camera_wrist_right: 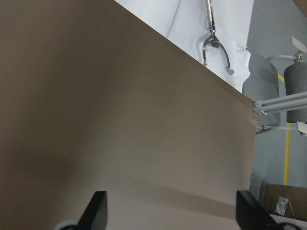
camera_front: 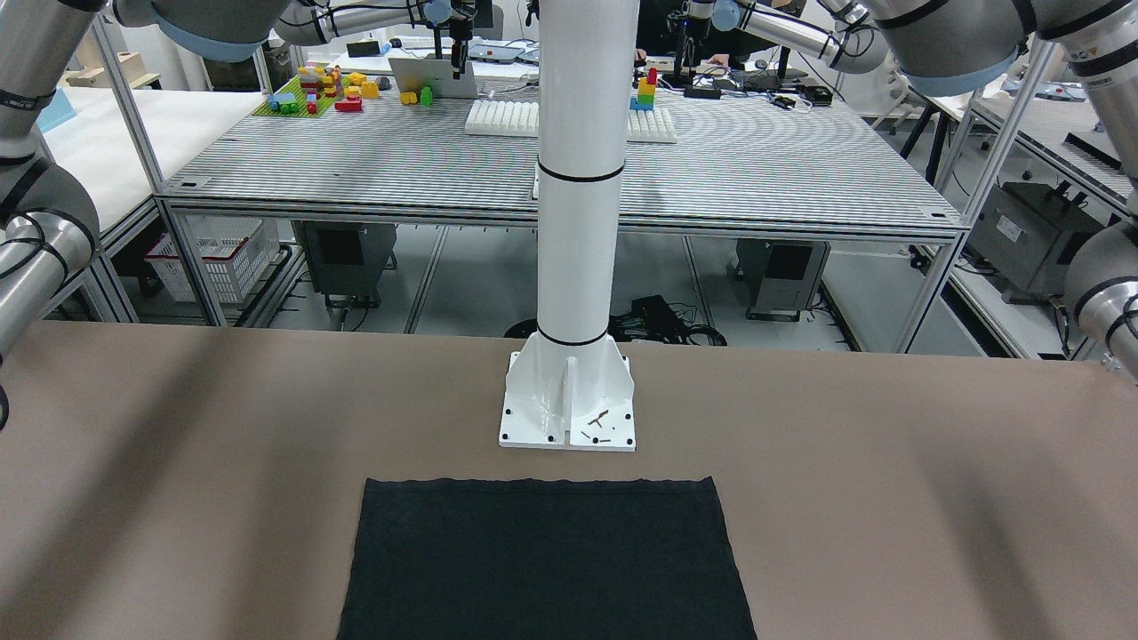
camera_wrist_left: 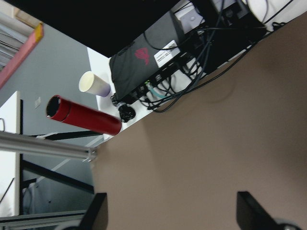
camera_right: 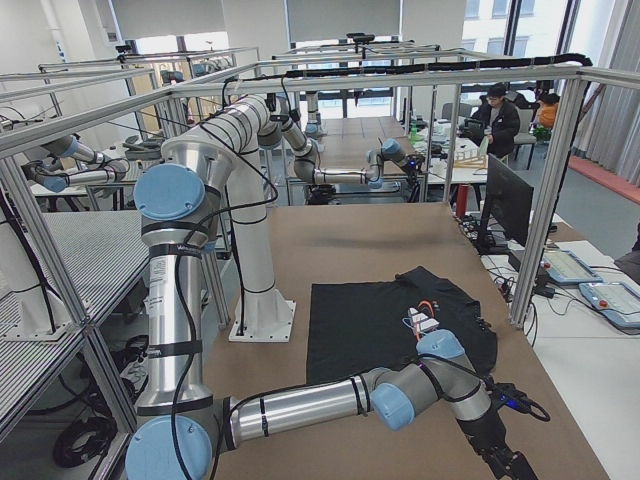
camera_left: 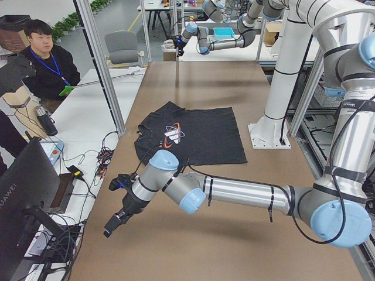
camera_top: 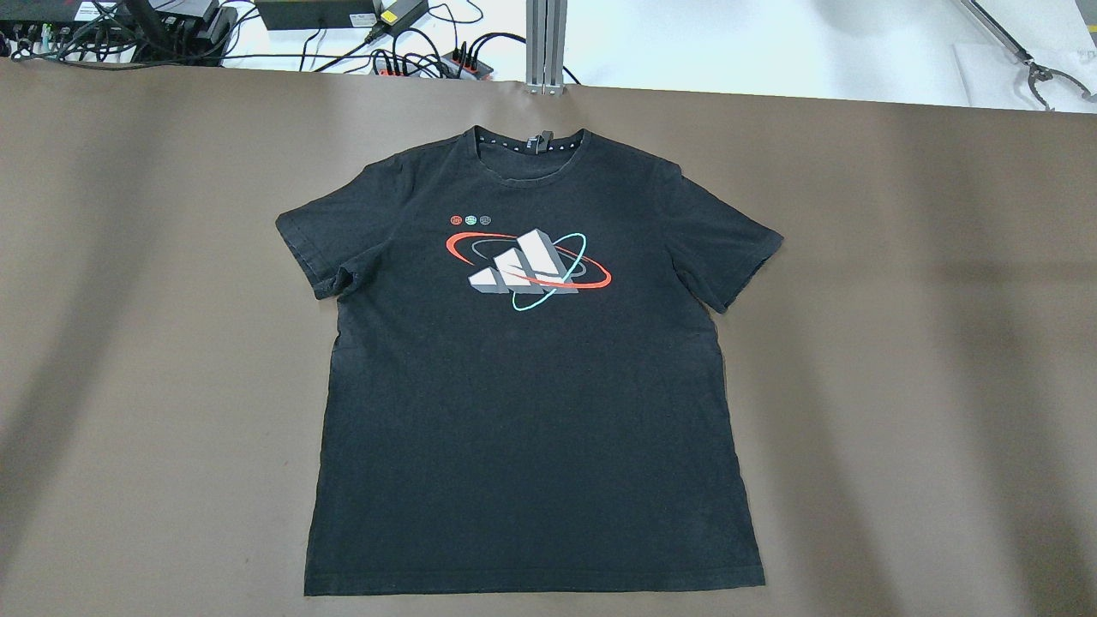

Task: Fold clothes

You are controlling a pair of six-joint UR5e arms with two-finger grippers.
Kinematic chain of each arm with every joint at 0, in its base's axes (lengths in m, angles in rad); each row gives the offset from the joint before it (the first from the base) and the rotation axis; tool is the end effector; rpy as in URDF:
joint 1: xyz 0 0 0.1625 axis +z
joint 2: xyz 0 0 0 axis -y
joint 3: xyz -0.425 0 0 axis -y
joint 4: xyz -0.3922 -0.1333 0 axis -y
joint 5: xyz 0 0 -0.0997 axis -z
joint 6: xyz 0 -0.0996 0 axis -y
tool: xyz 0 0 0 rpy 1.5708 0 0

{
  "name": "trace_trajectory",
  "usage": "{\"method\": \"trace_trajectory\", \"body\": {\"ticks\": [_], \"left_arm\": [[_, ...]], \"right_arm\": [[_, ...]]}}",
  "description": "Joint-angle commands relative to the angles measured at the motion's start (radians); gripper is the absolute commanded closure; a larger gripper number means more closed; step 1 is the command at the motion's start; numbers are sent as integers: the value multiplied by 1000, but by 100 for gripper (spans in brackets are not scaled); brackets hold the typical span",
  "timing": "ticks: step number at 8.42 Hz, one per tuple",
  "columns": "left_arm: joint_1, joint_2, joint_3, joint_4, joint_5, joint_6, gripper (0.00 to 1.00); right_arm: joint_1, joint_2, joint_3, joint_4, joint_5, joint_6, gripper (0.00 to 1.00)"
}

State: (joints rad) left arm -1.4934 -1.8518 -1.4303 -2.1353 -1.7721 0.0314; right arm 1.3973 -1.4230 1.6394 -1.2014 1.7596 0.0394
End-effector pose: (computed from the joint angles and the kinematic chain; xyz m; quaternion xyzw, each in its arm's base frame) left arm -0.0631 -0.6522 0.5256 0.3412 0.1022 0.0854 0.9305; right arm 0.0123 -0.5938 0.5251 0.2762 -0.1203 -0.0910 0.9492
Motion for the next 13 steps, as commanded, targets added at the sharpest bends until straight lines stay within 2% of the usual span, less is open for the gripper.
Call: {"method": "trace_trajectory", "body": {"ticks": [1,3,5,6,8,11,13], "left_arm": [[79,-126,138,-5,-158,-106,6],[152,-214,259,-82,-237,-192,5],[247,-280,391,-216,-254,-301,5],[280,-299,401,-221,-286,-353,5],[323,-316,404,-235,-410,-448,6],[404,-320,407,-271,-432,-600,6],[439,-320,460,-354,-434,-649,6]], "right_arm": [[-131,82,-74,0,1,137,6],[-197,125,-113,0,9,180,6],[-266,165,-134,2,3,273,6],[-268,191,-173,32,12,284,6],[-274,211,-271,178,55,335,6],[-307,223,-289,207,57,346,6],[-310,223,-289,207,57,346,6]]}}
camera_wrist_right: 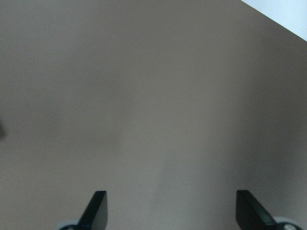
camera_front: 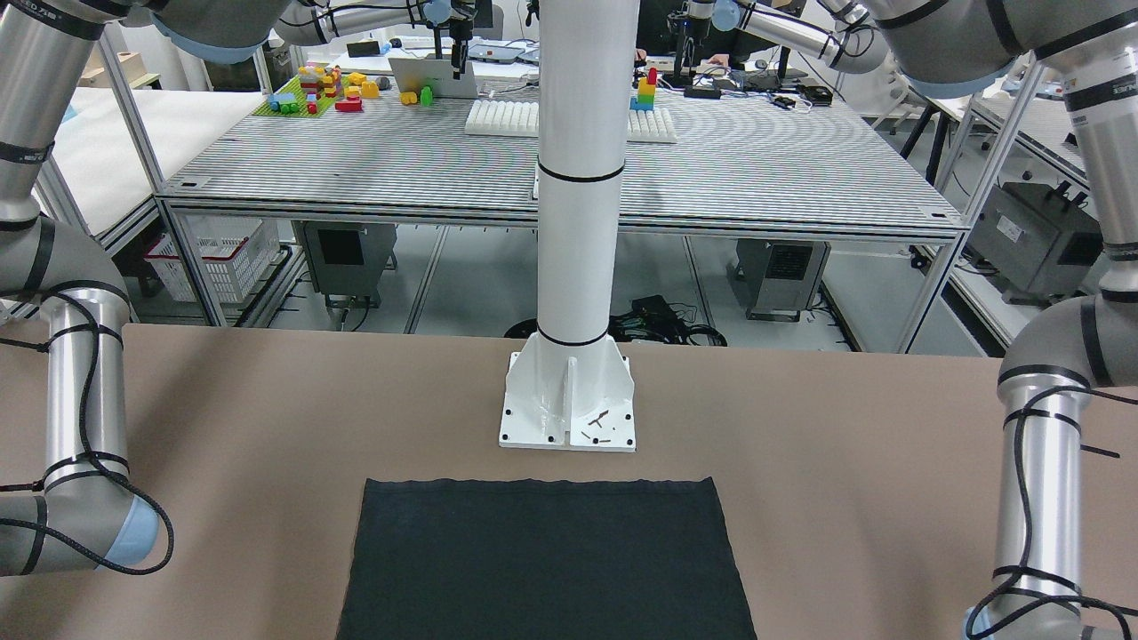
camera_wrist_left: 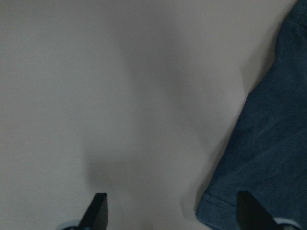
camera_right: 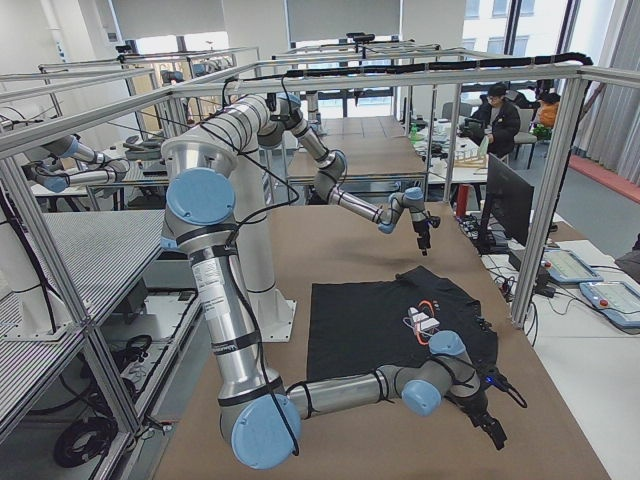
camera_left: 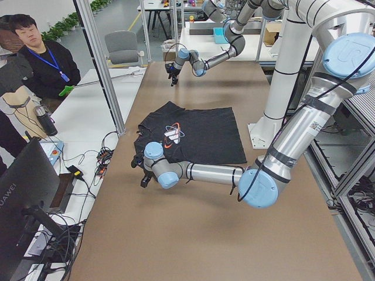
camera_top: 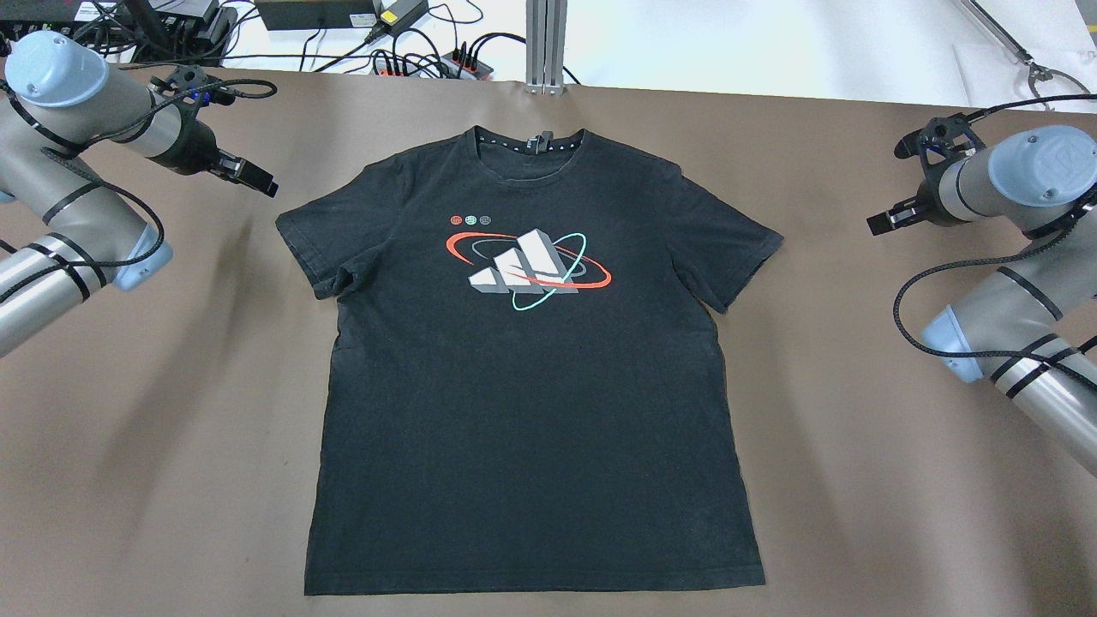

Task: Fold clothes
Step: 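Move the left gripper to the sleeve nearest it and grasp it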

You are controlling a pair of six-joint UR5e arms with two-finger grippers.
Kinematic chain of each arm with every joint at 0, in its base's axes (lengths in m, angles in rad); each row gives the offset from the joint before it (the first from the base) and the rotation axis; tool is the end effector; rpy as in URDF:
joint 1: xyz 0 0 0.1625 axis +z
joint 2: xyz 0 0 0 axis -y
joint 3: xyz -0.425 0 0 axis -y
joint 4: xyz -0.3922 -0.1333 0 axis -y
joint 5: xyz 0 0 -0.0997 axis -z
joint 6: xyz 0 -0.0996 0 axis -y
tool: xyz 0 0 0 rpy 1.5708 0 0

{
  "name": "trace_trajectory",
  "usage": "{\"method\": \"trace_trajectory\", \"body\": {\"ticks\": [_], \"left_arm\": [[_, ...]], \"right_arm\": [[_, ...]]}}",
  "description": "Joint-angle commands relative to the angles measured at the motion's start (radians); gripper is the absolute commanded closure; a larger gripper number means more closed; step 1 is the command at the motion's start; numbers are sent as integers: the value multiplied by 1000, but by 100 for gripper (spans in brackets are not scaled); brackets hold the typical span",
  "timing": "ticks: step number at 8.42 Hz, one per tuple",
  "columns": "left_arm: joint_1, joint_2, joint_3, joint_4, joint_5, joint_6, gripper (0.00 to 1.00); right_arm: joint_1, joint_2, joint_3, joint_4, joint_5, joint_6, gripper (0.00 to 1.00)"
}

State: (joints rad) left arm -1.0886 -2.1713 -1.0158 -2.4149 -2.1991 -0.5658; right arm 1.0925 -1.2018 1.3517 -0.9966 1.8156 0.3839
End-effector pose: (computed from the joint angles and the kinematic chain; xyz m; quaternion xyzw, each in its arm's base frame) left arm 0.2850 -0.7056 0.4686 0.2148 0.4463 0.0970 0.8633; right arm -0.2160 -0.6537 0.5067 0.2717 -0.2506 -0.0870 0.9251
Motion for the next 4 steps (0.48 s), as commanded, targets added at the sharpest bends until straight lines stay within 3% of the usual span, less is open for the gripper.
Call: {"method": "trace_trajectory", "body": {"ticks": [1,3,4], "left_arm": [[42,-2,80,-122,-5,-52,6],[52,-7,85,-125,-5,-52,11],[59,-10,85,-124,-5,-52,20]], "right_arm": [[-5,2,-2,3,1,1,6],[-6,2,-3,3,1,1,6],[-6,2,-3,3,1,1,6]]}}
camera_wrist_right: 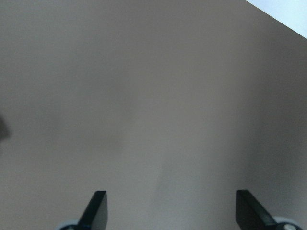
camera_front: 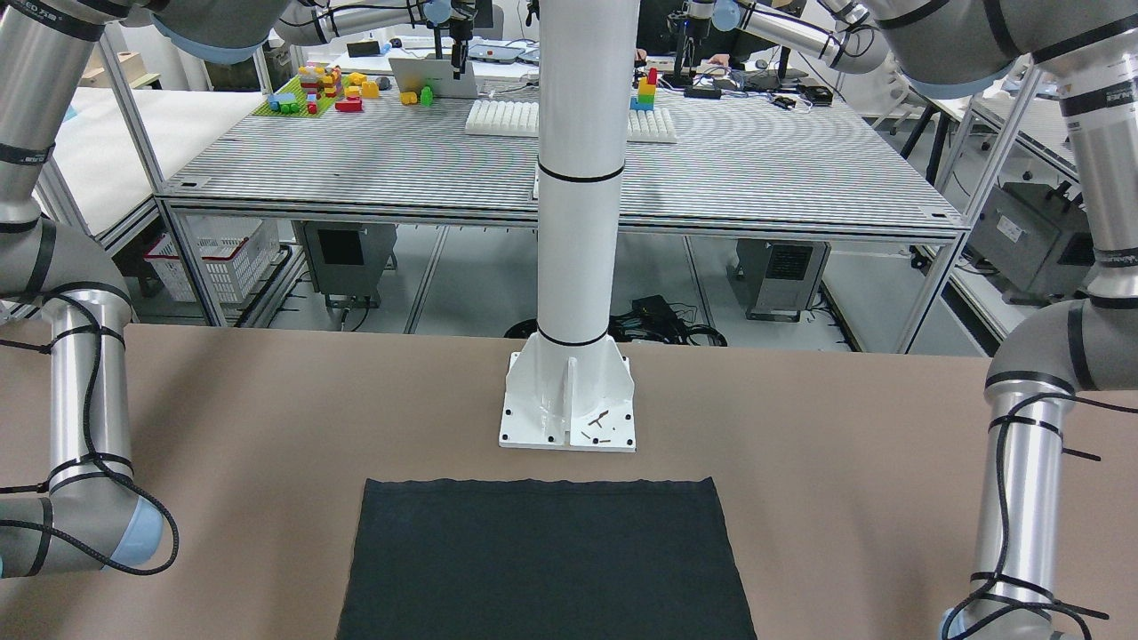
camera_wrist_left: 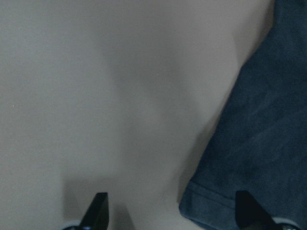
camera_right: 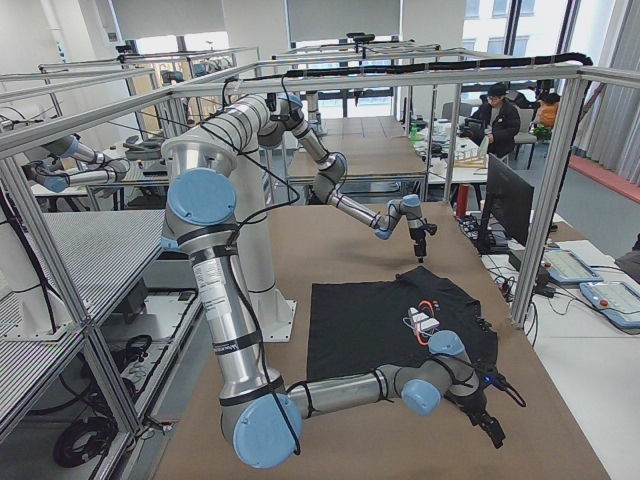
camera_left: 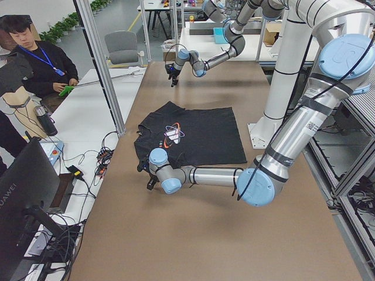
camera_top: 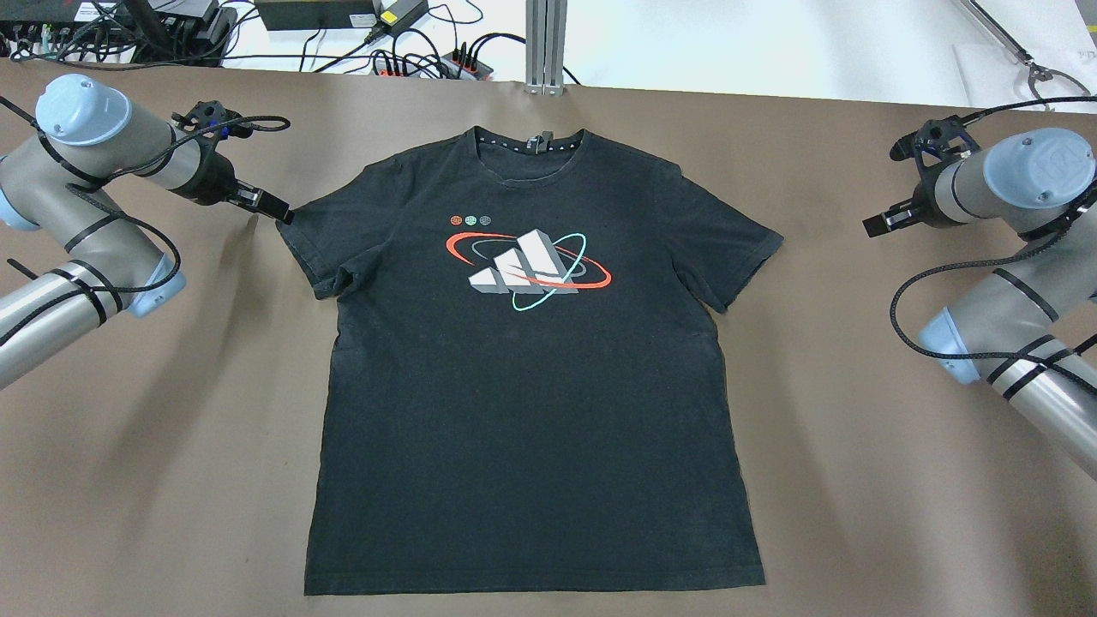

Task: Fold clothes
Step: 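Move the left gripper to the sleeve nearest it and grasp it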

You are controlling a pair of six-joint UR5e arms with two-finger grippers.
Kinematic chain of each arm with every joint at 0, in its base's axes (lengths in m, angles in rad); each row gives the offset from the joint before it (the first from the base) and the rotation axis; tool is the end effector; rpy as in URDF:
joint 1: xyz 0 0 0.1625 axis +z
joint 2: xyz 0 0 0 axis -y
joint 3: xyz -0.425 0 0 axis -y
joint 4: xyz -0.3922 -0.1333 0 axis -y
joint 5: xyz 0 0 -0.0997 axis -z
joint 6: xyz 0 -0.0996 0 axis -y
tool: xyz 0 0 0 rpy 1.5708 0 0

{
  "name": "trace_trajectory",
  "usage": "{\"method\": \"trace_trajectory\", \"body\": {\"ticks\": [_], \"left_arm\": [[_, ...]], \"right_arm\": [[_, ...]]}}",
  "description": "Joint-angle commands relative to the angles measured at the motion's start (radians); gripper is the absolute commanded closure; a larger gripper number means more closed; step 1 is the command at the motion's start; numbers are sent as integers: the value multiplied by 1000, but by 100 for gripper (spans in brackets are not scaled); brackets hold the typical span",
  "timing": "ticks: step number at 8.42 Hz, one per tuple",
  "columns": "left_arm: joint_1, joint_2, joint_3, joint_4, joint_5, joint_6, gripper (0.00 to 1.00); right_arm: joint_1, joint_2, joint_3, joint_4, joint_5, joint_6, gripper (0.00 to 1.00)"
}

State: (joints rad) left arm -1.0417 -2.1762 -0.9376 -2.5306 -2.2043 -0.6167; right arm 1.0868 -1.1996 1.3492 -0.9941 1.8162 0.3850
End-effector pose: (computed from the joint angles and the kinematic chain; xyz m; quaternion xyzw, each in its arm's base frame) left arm 0.3183 -0.6917 0.4907 0.2080 0.4653 0.1026 0.8542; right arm -0.2202 -0.6533 0.5061 0.2716 -0.2522 -0.0893 0.9245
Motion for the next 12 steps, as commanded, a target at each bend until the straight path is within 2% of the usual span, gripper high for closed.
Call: {"method": "trace_trajectory", "body": {"ticks": [1,2,5,9,11,12], "left_arm": [[22,-7,7,-10,5,-1,30],[28,-8,7,-10,9,-1,41],[29,-11,7,-14,11,-1,62],[26,-2,5,-14,11,-1,73],[22,1,2,-14,12,0,84],[19,3,0,-14,12,-1,95]], "right_arm": [[-1,0,-4,0,0,-1,6],[-1,0,-2,0,0,-2,6],[-2,0,-5,0,0,-2,6],[-7,0,-5,2,0,-2,6],[-7,0,-4,2,0,-2,6],[-7,0,-4,2,0,-2,6]]}}
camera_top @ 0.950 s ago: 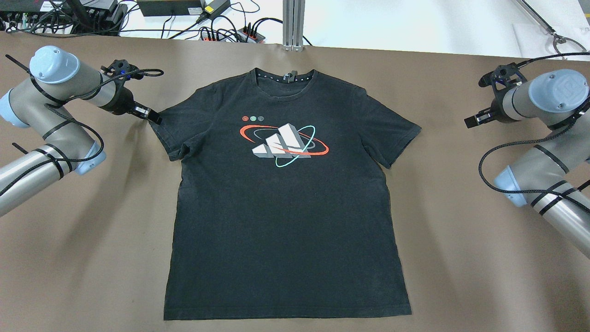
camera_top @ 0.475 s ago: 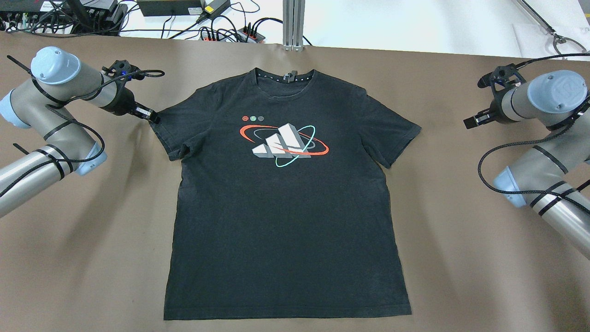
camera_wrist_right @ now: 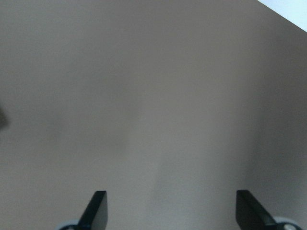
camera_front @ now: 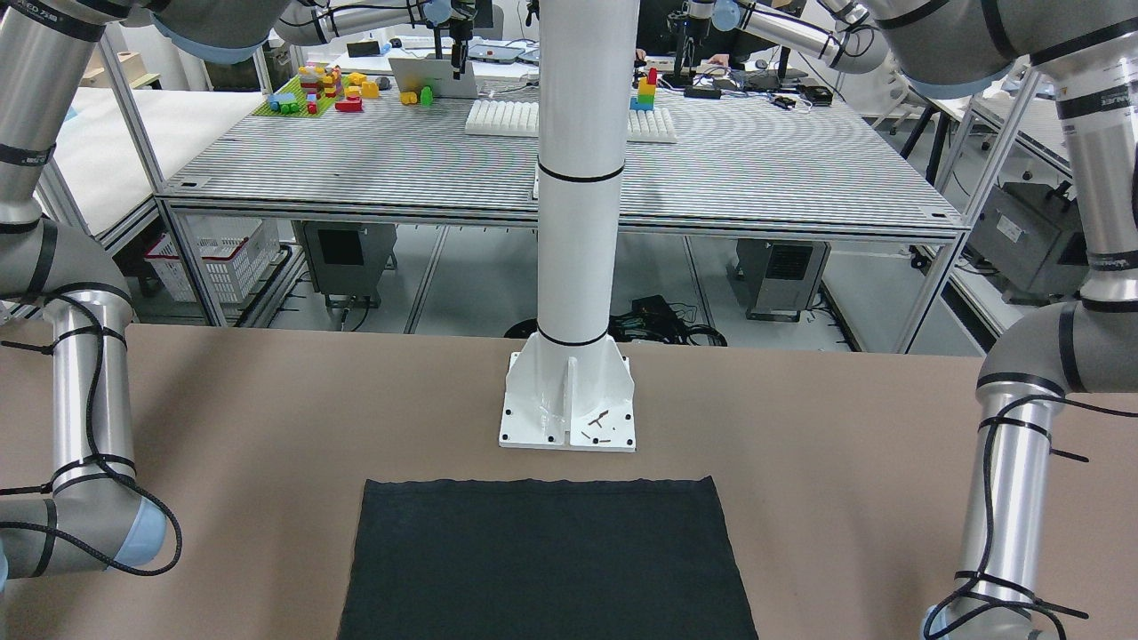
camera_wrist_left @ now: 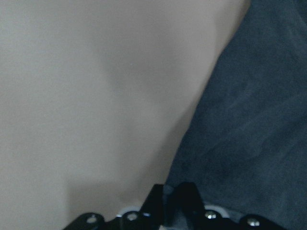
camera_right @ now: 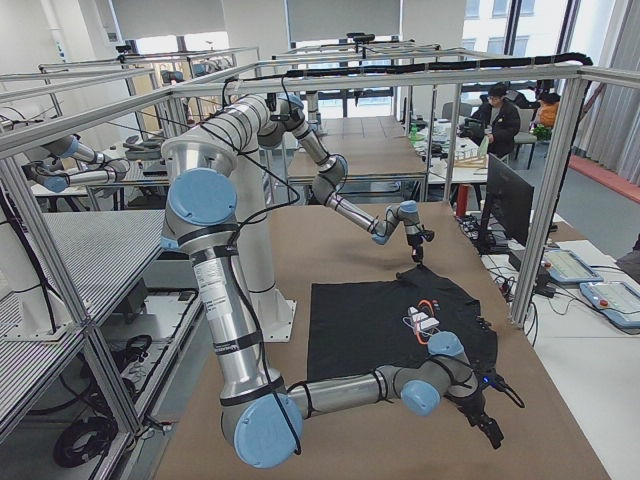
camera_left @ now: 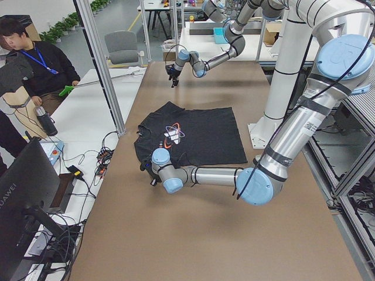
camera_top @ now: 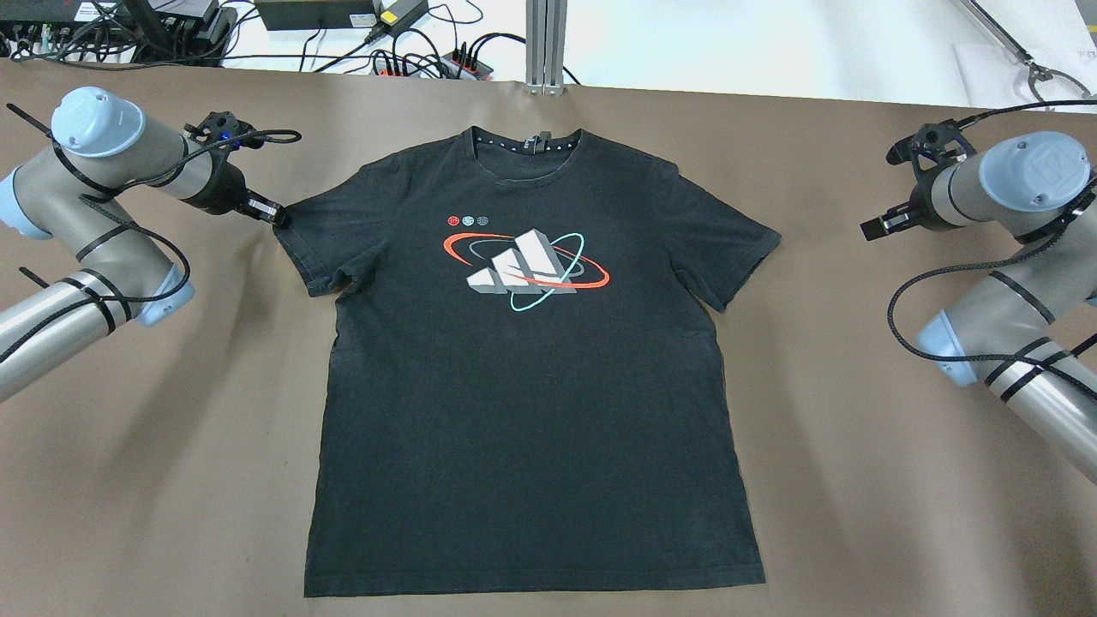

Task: Fold clothes
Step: 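Move the left gripper to the sleeve nearest it and grasp it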

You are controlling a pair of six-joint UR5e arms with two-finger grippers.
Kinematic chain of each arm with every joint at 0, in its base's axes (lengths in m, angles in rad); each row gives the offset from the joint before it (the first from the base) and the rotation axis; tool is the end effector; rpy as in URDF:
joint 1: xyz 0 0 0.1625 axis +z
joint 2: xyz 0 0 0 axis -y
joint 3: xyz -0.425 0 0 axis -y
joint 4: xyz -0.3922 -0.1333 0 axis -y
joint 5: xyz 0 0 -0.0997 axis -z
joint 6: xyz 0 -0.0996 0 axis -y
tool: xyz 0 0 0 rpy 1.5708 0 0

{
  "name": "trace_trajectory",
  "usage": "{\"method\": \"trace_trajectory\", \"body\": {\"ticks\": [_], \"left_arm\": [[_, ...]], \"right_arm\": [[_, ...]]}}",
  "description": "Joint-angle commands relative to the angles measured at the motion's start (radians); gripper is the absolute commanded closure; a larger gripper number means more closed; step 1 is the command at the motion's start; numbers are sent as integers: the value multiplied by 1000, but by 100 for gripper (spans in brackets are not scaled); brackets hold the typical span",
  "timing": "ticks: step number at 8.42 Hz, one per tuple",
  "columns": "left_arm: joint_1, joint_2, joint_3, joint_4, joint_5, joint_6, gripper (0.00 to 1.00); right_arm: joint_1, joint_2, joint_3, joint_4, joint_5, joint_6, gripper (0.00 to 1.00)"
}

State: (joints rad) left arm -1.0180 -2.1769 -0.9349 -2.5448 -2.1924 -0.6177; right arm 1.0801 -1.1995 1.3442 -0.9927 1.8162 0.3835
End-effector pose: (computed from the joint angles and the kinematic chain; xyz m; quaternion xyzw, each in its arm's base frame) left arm 0.3340 -0.6848 0.4902 0.2105 0.4662 0.1115 0.8520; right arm -0.2247 -0.6520 0.5085 0.2695 -0.2523 -0.0929 0.9247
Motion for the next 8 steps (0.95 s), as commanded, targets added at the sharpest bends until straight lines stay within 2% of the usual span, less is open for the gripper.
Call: {"method": "trace_trajectory", "body": {"ticks": [1,4,8], "left_arm": [[-5,2,-2,0,0,-1,100],[-19,-6,-50,0,2,-42,100],[-11,-39,-183,6,8,-325,100]], "right_arm": [[0,0,1,0,0,0,6],[-2,0,1,0,0,0,6],[-2,0,3,2,0,3,6]]}}
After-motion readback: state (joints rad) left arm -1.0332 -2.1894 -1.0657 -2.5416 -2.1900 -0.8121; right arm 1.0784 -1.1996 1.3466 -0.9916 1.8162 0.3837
